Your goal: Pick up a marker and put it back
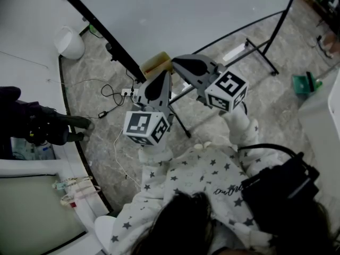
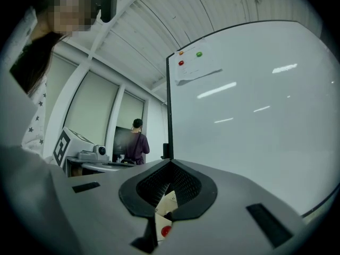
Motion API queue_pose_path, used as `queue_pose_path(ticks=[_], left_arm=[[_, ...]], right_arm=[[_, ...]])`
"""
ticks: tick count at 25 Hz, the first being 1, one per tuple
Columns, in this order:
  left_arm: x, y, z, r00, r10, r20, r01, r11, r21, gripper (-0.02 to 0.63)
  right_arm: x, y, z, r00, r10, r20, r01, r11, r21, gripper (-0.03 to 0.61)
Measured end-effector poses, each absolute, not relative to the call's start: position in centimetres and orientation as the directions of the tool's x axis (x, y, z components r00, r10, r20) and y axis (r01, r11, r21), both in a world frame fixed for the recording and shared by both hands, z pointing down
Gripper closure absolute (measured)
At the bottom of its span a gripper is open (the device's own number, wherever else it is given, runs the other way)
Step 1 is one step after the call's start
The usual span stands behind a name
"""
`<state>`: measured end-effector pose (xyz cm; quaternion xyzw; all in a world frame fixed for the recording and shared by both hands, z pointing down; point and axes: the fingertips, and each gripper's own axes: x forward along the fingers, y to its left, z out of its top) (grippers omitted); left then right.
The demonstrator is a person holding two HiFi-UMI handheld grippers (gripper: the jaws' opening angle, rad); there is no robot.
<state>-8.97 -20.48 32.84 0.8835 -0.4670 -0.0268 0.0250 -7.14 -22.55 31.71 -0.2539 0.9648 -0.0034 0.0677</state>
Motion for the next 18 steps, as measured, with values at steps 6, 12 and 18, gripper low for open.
queue_pose_path(ticks=[6,12,18], left_arm=[[-8.9,-20.5,33.2,0.561,-0.828,-0.017,-0.825,-0.56,0.076,0.612],[-8.8,-20.7,33.5,0.561,-0.828,-0.013,-0.825,-0.56,0.076,0.612],[-8.1,-20.6,33.4,0.575,-0.818,-0.017,-0.815,-0.575,0.073,0.612]], right_arm=[[-6.9,-22.5,31.8,-0.864,-0.48,-0.151,-0.473,0.877,-0.085,0.572],[-6.8,-22.6,32.3,-0.865,-0.482,-0.138,-0.476,0.876,-0.073,0.572],[-6.5,-22.6,33.0,-0.865,-0.482,-0.14,-0.475,0.876,-0.085,0.572]])
